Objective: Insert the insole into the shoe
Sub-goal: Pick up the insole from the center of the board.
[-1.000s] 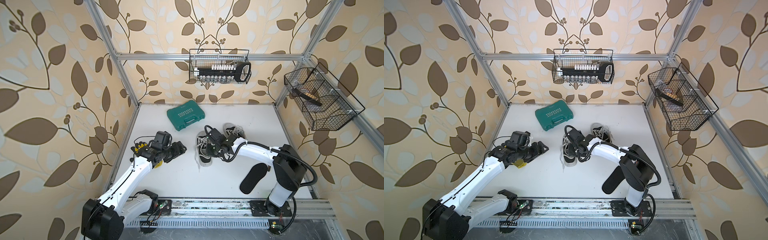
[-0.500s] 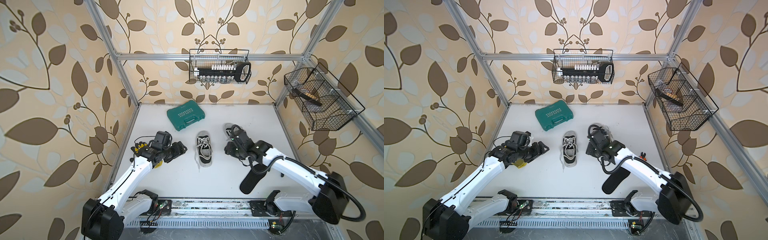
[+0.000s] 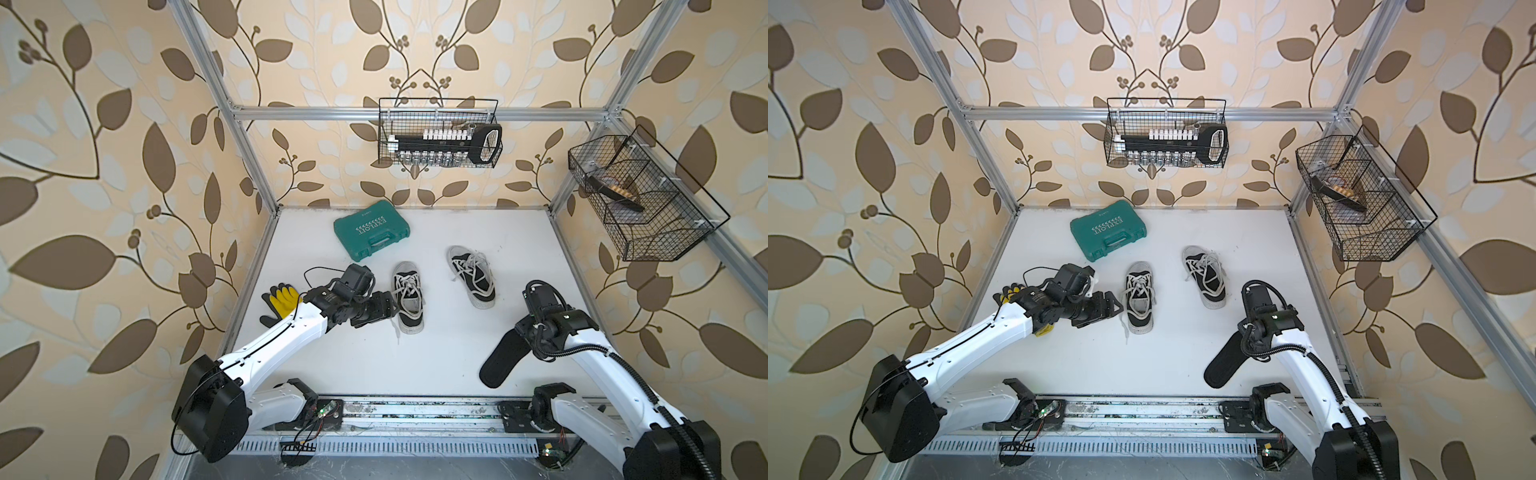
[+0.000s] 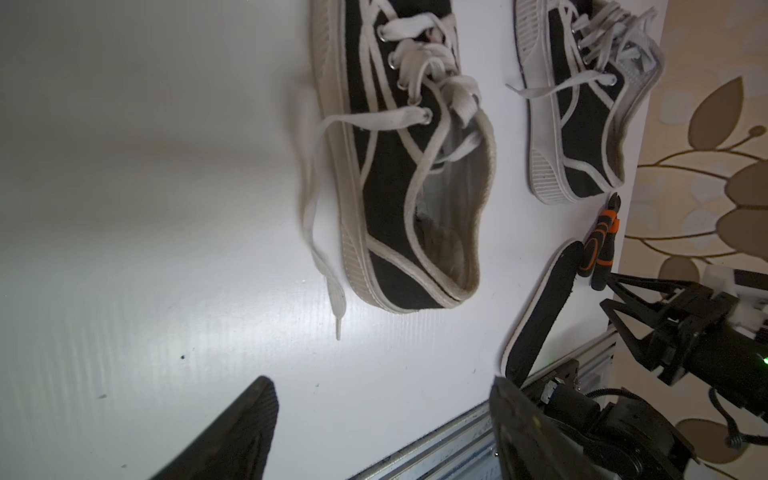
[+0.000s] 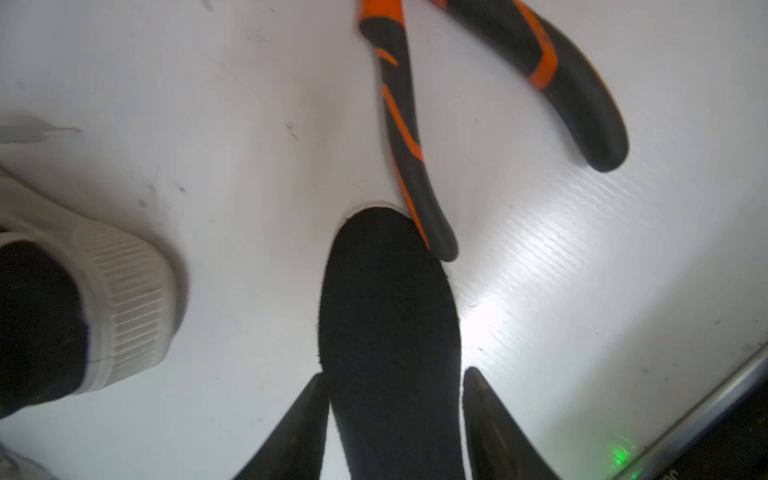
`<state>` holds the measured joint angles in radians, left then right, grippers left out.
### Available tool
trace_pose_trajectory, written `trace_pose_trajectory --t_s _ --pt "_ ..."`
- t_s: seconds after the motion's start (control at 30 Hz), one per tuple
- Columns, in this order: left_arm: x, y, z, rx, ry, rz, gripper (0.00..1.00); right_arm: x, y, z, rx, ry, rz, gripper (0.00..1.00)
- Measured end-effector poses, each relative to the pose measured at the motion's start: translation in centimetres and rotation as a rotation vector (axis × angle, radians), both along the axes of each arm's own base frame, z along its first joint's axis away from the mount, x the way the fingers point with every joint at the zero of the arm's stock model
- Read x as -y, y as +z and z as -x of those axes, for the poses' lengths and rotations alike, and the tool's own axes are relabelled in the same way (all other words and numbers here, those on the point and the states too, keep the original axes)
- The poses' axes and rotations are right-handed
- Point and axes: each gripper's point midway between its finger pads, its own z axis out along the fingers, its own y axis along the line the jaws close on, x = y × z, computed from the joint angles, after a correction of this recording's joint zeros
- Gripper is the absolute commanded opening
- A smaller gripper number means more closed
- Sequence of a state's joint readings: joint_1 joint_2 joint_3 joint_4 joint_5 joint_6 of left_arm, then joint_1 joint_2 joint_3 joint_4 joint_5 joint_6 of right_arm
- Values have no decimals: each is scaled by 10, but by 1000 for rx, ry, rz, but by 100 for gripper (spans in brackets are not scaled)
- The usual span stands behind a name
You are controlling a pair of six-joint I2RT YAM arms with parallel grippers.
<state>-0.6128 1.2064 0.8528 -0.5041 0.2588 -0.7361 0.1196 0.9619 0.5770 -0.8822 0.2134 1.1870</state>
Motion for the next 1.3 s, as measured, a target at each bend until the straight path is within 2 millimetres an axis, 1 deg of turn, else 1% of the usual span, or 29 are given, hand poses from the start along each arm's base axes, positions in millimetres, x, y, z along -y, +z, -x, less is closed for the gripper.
trace_pose_trajectory --t_s 0.13,0.2,0.3,0.4,0.5,0.57,0.67,0.77,0.8,0.87,0.93,1.03,1.13,1.3 --pt "41 4 10 34 -92 -5 82 -4 -15 12 -42 -15 -35 50" --pt "60 1 18 38 -132 -7 82 -6 -20 14 -43 -22 -51 48" --pt "80 -9 26 26 -170 -22 82 -9 -26 17 -36 -35 -77 45" --pt "97 -16 30 11 -195 -32 82 -11 -29 19 -25 -46 -96 43" --pt "116 -22 30 6 -220 -36 82 -14 -31 16 -13 -54 -113 42" --pt "126 -24 31 5 -233 -34 82 -16 -32 14 -7 -58 -125 41" --pt "132 -25 32 5 -242 -32 82 -18 -36 11 -5 -64 -142 39" --pt "133 -25 33 8 -244 -31 82 -21 -41 11 -10 -71 -156 33" --pt "133 -25 33 8 -243 -31 82 -21 -41 10 -4 -74 -161 32" --pt "133 -25 32 12 -240 -35 82 -23 -41 7 13 -79 -171 33" --pt "132 -25 31 14 -238 -37 83 -23 -40 7 17 -82 -174 37" --pt "133 -23 31 17 -237 -35 83 -22 -39 10 16 -85 -174 37" --pt "135 -20 29 22 -236 -29 82 -22 -38 9 24 -85 -176 28" --pt "138 -16 27 28 -236 -22 82 -24 -43 6 29 -93 -187 9"
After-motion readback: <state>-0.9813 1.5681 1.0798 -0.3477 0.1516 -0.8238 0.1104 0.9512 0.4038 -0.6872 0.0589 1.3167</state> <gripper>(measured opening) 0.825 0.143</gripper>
